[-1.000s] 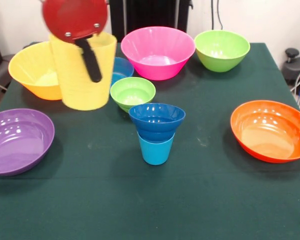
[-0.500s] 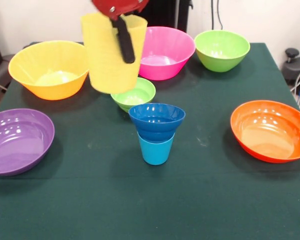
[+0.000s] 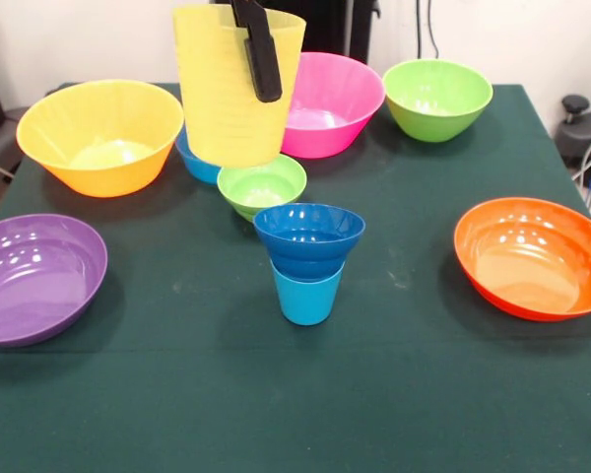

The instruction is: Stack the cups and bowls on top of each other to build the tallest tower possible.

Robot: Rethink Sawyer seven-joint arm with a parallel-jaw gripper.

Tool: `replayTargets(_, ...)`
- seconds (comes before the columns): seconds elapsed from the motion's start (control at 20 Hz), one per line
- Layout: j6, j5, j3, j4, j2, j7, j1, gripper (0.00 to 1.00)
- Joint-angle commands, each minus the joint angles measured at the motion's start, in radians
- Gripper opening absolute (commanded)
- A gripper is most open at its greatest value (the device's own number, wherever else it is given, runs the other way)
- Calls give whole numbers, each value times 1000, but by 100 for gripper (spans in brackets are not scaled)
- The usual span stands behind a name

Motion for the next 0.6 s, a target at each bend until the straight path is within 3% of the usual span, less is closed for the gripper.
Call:
replayTargets(0.05, -75, -13, 71, 179, -8, -1, 33, 0)
replayTargets(0.6, -139, -10, 71, 239, -29, 21, 60, 0)
